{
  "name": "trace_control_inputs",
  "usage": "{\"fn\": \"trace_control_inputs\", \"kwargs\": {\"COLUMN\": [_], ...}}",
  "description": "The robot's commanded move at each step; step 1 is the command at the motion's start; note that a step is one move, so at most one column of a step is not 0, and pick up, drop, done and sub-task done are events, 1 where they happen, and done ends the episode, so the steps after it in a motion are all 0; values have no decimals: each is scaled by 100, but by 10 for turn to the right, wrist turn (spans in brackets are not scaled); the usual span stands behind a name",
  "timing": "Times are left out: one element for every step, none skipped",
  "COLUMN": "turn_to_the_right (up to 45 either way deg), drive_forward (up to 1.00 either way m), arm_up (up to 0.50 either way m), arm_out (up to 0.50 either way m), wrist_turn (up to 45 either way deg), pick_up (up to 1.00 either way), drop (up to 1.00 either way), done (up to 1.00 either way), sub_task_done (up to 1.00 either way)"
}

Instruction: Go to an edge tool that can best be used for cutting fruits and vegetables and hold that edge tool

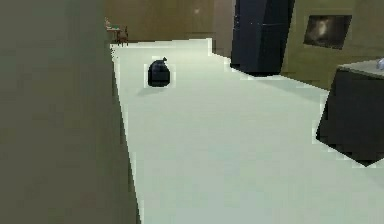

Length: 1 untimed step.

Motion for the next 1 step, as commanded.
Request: {"fn": "trace_control_inputs", "kwargs": {"turn_to_the_right": [150], "drive_forward": [0], "arm_up": [0], "arm_out": [0], "wrist_turn": [0], "pick_up": [0], "drop": [0], "done": [0], "sub_task_done": [0]}}
